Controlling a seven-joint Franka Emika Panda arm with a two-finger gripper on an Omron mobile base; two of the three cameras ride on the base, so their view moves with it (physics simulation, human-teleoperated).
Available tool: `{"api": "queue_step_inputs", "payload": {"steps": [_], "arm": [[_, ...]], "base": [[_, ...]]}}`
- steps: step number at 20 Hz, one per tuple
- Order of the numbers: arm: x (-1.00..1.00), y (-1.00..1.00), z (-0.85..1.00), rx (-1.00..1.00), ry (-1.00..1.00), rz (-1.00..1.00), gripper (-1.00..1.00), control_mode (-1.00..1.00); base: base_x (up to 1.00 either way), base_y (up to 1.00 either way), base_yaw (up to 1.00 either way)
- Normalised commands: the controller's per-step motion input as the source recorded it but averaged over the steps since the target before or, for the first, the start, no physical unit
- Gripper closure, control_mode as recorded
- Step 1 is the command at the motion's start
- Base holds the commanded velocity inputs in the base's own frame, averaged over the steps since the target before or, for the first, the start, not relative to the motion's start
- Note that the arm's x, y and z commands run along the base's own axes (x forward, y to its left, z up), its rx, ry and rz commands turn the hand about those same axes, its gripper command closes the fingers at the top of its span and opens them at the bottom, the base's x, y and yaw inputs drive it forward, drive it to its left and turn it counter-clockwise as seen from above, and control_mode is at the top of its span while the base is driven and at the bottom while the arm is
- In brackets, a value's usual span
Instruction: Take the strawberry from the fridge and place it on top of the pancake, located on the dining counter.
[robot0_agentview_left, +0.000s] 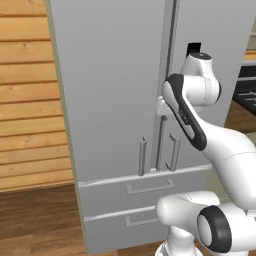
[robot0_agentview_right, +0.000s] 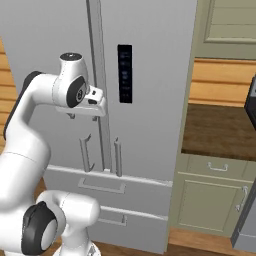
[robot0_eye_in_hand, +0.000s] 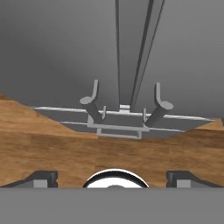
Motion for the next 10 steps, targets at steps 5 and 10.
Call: {"api": "queue_step_inputs", "payload": {"steps": [5, 10], "arm": [[0.03, -0.17, -0.07, 0.01, 0.0, 0.03, -1.0, -1.0], [0.45, -0.58, -0.49, 0.02, 0.07, 0.08, -1.0, -1.0]], "base": [[0.0, 0.0, 0.0], [0.0, 0.0, 0.0]]}}
